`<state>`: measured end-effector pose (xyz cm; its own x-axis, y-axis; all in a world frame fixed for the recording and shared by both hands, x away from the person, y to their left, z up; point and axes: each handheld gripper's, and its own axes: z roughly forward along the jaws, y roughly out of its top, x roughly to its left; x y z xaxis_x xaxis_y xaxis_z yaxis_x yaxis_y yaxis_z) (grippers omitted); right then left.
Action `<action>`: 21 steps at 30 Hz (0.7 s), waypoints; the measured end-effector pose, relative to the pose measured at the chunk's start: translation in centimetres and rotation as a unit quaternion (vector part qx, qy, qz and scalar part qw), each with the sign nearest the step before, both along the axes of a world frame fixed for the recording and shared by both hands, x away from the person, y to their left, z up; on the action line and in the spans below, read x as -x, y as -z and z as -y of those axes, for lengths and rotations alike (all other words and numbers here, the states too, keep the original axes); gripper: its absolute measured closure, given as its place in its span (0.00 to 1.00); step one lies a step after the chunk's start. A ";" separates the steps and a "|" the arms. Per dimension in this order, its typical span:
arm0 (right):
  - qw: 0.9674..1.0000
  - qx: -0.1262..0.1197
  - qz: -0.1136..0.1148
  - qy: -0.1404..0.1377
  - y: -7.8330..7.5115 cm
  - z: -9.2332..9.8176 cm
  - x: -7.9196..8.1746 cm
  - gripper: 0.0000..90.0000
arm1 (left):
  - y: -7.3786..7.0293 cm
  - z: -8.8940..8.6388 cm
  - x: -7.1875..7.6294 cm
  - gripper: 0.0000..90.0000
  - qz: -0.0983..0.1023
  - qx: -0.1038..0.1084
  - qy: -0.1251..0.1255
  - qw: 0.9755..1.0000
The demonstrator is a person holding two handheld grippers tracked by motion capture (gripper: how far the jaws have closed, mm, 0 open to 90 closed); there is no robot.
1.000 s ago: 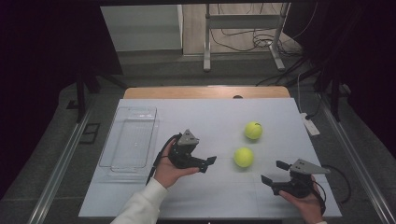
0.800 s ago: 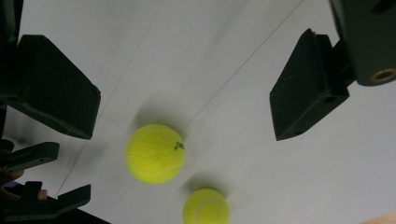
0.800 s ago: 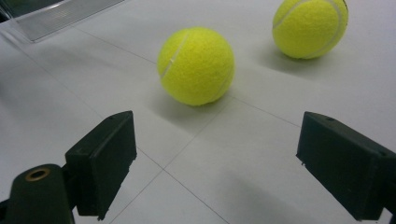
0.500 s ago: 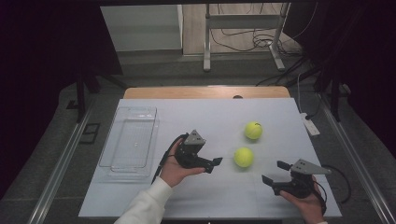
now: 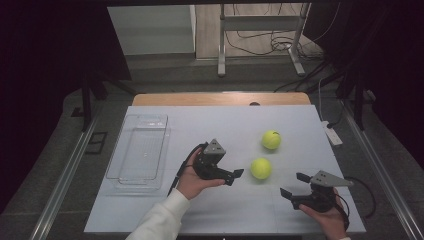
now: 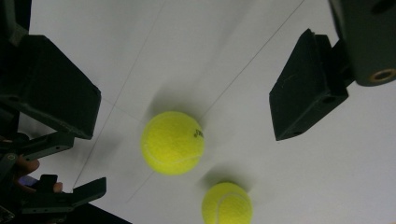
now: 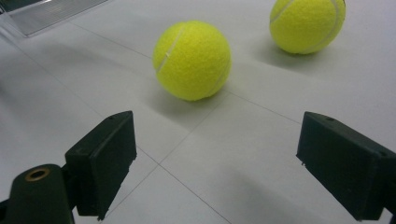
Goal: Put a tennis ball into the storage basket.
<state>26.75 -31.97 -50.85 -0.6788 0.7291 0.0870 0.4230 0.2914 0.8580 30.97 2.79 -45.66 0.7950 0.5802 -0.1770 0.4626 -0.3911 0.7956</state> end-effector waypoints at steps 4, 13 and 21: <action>1.000 0.002 0.000 -0.001 0.0 0.0 0.0 0.13 | 0.0 0.3 -0.1 0.11 -0.001 -0.002 0.002 1.000; 1.000 0.002 -0.002 -0.002 0.1 0.0 0.0 0.13 | 0.0 0.9 -0.3 0.11 -0.003 -0.001 0.005 1.000; 1.000 0.004 -0.001 -0.004 0.1 -0.1 0.0 0.13 | 0.0 1.6 -0.5 0.11 -0.005 -0.002 0.007 1.000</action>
<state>26.80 -31.83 -50.92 -0.6851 0.7236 0.0834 0.4223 0.3013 0.8549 31.48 1.23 -45.63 0.8009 0.5702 -0.1829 0.4656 -0.4010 0.7889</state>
